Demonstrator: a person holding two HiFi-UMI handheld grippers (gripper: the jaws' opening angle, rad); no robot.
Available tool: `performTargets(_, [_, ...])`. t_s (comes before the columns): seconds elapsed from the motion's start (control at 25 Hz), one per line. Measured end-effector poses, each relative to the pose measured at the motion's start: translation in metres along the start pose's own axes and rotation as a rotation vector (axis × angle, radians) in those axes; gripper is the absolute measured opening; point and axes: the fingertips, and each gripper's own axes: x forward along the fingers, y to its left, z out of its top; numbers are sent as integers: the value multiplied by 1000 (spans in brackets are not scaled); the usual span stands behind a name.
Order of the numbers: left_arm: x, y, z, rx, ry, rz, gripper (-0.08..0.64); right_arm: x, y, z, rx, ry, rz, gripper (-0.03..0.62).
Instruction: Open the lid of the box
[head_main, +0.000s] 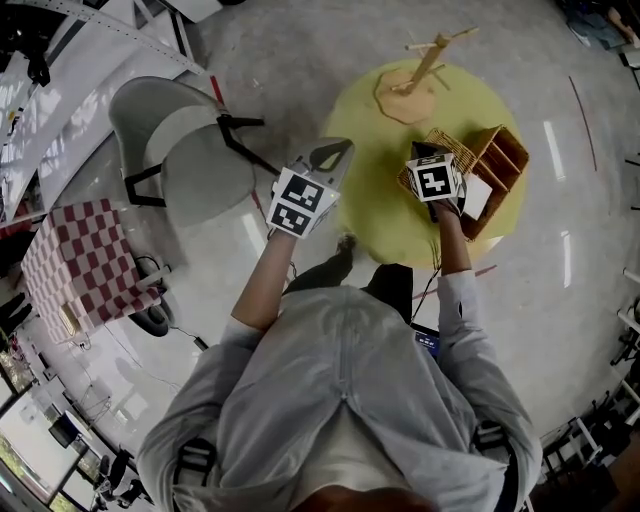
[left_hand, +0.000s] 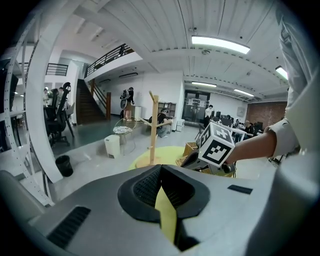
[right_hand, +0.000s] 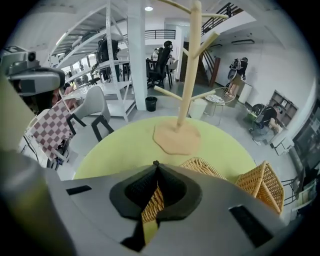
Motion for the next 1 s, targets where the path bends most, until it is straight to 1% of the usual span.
performTargets(0.16, [2,-9,0,16,7,-19,29,-4,2,-2,14,-16,4,25])
performTargets(0.28, [5,-22,3,35,14,-47,29,-19,-3,-4,51,-35,-5,33])
performTargets(0.4, [9,-35,8,52,9,-74,29,-44,-10,-3,105,-81,-16,46])
performTargets(0.56, [14,-53,23,71,-20,-96,29,-91,-25,-5,160,-159,-41,54])
performTargets(0.76, [13,-75,53,106,-77,-114,29,-165,-48,-10,188,-251,-121,51])
performTargets(1.0, [0,-96,92,153,-158,-127,29,-259,-64,-5,193,-388,-254,34])
